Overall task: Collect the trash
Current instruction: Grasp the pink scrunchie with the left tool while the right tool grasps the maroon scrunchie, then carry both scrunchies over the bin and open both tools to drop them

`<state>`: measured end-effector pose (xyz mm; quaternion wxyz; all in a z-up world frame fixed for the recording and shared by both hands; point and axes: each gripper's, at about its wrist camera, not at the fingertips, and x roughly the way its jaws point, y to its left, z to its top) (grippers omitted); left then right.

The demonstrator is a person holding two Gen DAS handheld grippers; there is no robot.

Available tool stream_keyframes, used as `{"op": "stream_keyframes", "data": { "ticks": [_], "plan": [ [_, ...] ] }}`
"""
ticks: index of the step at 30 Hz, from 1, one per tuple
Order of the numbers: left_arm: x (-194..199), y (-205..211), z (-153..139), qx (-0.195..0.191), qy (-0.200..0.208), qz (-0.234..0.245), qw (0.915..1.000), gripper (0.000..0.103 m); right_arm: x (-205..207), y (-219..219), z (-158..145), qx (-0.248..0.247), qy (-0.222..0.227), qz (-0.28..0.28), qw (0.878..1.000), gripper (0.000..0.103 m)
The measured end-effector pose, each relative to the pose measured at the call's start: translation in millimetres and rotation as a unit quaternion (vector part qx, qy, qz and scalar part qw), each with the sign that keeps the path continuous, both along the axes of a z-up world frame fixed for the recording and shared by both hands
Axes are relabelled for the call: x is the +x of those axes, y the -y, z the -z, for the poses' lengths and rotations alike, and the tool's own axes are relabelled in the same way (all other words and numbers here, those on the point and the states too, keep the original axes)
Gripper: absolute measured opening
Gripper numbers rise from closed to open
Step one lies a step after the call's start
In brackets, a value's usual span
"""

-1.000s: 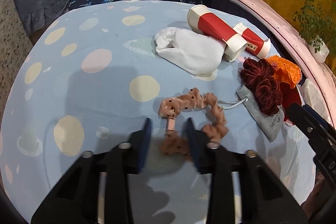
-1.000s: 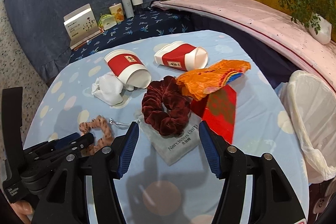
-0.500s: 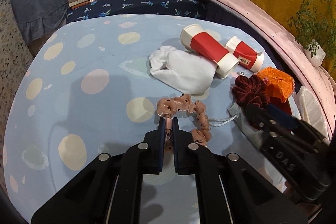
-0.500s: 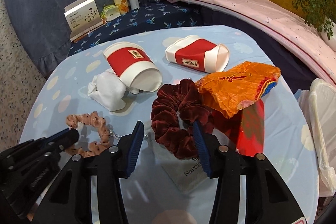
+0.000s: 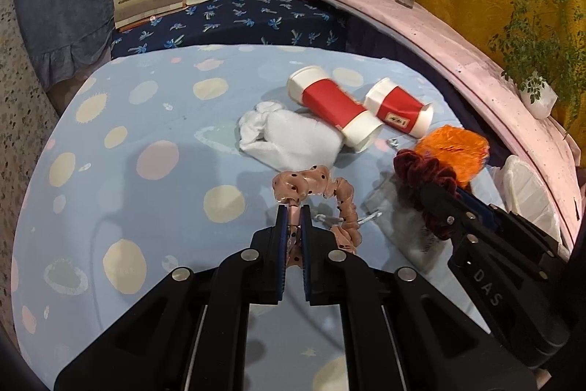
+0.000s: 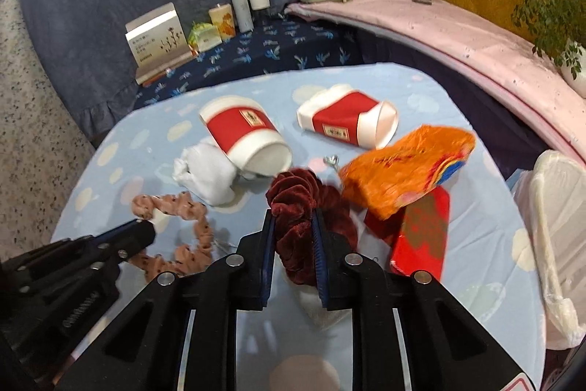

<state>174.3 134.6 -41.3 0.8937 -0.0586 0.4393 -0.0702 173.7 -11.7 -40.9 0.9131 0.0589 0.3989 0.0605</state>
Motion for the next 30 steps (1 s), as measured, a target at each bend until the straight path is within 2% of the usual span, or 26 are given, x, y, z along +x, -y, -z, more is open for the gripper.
{"op": "stream_keyframes", "data": {
  "ticks": [8,13,19,30],
  "plan": [
    [-18,29,-39,-0.005,0.033,0.023,0.9992,0.006,-28,22,-53,0.013,0.051,0.010,0.999,0.018],
    [-29,57,-58,-0.001,0.049,0.046,0.9977,0.006,-48,46,-75,0.013,0.073,0.028,0.997,0.018],
    [-41,98,-70,0.000,0.057,0.079,0.9952,0.006,-69,86,-82,0.013,0.081,0.059,0.995,0.018],
    [-63,186,-78,0.003,0.064,0.149,0.9868,0.006,-106,175,-79,0.013,0.081,0.139,0.987,0.018]
  ]
}}
